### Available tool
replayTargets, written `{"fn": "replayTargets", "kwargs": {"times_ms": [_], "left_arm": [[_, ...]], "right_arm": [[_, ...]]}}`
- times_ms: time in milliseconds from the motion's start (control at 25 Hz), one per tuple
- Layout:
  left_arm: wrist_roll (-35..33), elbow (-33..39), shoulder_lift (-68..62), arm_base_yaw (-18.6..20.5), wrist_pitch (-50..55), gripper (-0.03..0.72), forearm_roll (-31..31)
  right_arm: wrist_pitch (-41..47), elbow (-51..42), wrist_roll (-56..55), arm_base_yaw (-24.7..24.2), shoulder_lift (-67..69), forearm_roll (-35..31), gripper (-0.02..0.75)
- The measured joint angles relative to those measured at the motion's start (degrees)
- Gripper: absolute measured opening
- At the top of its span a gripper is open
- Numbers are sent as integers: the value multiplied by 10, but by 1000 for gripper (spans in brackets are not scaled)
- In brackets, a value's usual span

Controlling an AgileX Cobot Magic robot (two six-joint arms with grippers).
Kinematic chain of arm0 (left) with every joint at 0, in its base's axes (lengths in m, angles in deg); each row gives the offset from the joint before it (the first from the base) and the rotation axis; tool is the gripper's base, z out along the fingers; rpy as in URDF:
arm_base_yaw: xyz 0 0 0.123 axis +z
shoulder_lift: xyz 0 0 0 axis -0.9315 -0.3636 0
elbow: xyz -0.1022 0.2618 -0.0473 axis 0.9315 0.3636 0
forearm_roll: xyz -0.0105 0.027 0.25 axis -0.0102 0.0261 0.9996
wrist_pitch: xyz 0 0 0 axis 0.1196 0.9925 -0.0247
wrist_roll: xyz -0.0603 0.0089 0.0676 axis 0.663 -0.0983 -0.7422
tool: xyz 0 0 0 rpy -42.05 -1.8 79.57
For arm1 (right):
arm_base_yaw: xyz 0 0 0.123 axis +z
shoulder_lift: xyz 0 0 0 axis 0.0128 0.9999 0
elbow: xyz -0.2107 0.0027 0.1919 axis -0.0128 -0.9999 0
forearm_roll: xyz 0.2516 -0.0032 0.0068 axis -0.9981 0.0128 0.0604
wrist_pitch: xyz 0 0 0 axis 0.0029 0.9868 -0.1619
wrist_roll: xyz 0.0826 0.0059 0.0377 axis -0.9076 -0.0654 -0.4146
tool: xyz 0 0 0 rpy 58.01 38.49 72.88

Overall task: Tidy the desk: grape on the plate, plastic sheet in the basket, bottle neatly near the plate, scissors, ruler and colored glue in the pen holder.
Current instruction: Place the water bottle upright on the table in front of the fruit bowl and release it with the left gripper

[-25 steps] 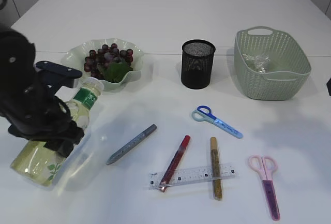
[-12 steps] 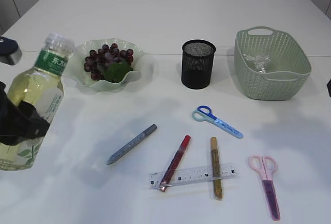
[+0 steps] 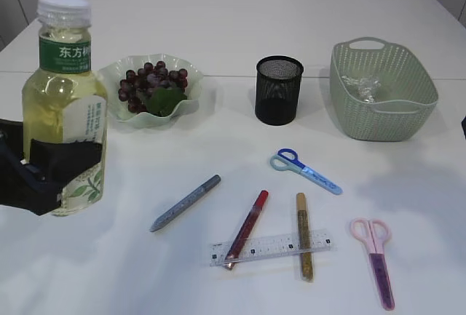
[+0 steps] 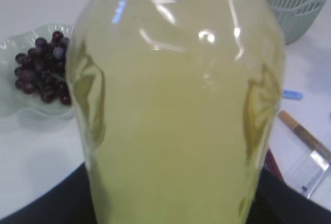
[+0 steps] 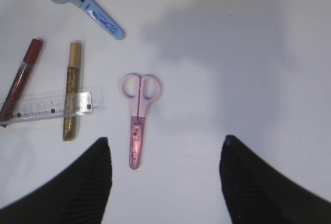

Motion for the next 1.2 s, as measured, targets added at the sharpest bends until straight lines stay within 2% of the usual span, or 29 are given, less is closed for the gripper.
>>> {"fn": "replayTargets", "kwargs": {"times_ms": [80, 200, 320, 480, 600, 720, 960, 1080, 1200], "left_arm": [[-2, 4, -17, 0, -56, 417, -3], [-17, 4, -46, 0, -132, 417, -39], [-22, 4, -70, 0, -194, 417, -95], [-29, 4, -108, 0, -271, 417, -207], [-46, 4, -148, 1, -352, 417, -244], [-66, 2, -196, 1, -428, 417, -239], [-70, 2, -276, 1, -437, 417, -223], [-70, -8, -306, 2, -436, 417, -196], [-71, -31, -346, 25, -438, 417, -141]], "right_arm": [[0, 0, 0, 0, 0, 0, 512], [0, 0, 0, 0, 0, 0, 512], [0, 0, 0, 0, 0, 0, 512], [0, 0, 0, 0, 0, 0, 512], [0, 0, 0, 0, 0, 0, 512], [0, 0, 1, 0, 0, 0, 512], [3, 0, 1, 0, 0, 0, 512], [1, 0, 1, 0, 0, 0, 512], [0, 0, 1, 0, 0, 0, 512]]}}
